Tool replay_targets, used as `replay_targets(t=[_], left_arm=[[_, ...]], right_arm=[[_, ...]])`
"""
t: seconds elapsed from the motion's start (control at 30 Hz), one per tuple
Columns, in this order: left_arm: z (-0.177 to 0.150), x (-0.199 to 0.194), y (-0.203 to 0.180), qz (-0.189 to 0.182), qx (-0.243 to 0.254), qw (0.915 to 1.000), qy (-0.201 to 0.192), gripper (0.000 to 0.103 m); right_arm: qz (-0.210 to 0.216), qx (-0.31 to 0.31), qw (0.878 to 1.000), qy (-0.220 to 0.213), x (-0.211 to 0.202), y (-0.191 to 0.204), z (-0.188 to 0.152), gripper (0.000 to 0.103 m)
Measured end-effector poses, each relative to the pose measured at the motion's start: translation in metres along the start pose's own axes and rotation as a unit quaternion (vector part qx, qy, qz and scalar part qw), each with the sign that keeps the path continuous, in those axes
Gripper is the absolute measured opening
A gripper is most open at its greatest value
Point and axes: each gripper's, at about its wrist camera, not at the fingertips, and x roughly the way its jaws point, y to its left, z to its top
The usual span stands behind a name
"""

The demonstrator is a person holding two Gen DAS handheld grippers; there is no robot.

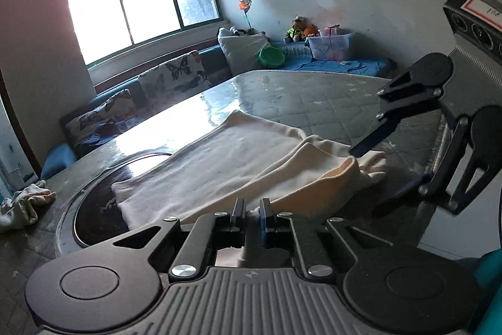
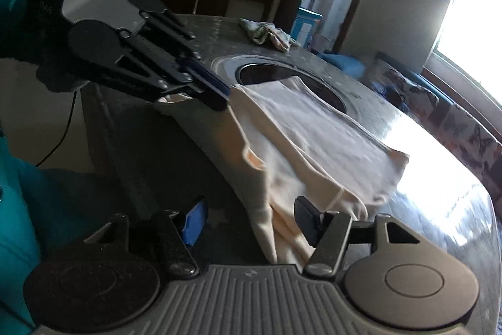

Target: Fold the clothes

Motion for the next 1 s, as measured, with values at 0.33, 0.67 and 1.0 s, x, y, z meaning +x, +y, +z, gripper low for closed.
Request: replay_targets(t=[0.33,0.67,1.0], left_arm=[[-0.018,-0.012,-0.009,-0.02,0.004,0.9996,0.018,0.035],[-0.04,-0.007,-0.013,0.032,0.064,0.9969,0.034,0.047],[-0.043,-0.02,-0.001,0.036,0.056,0.9974,0.029,0.009]], right_arm=[[0.035,0.055,0.998,0.012,0.032,-0.025,0.008,0.026],[0.048,0.122,0.991,0.008,0.031,-0.047,0.019,0.016],[0.037,0.138,0.99,-0.016,0.022,-0.044,0.021,0.01]])
